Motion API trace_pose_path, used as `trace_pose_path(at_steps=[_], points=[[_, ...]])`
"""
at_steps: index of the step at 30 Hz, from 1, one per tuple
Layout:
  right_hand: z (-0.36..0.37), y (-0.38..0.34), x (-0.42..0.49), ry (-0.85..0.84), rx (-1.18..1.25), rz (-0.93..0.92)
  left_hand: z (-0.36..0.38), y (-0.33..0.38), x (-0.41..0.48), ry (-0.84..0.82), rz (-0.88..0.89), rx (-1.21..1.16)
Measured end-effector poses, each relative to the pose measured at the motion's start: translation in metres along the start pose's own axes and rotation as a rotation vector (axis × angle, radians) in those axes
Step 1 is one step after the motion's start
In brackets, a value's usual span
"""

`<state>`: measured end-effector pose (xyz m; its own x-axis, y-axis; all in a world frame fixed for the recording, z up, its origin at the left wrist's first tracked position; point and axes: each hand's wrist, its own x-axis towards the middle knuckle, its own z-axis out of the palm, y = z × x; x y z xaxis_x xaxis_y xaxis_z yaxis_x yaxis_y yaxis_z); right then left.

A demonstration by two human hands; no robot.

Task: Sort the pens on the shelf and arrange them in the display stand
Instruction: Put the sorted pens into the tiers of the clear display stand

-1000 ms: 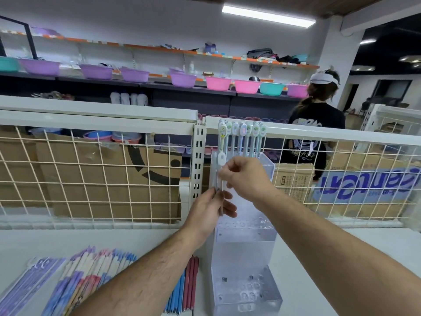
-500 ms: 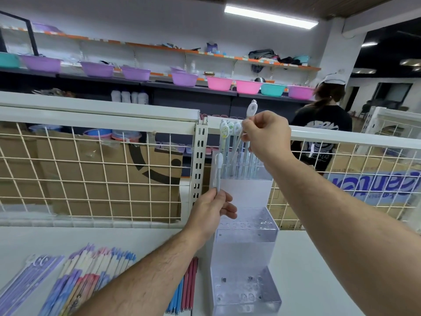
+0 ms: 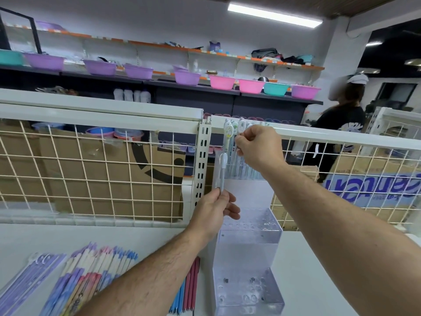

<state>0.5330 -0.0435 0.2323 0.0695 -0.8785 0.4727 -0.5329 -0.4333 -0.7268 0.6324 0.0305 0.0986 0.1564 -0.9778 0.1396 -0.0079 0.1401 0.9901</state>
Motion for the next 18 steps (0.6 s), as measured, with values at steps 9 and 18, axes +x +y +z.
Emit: trace_pose_path(at_steps=[9,18], points=[[-0.001,0.007,-0.010,-0.015,0.005,0.064,0.000,0.000,0.001,-0.016,0.004,0.017],[-0.001,0.023,-0.062,-0.111,0.064,0.122,0.000,-0.003,0.003,-0.035,0.039,0.014]])
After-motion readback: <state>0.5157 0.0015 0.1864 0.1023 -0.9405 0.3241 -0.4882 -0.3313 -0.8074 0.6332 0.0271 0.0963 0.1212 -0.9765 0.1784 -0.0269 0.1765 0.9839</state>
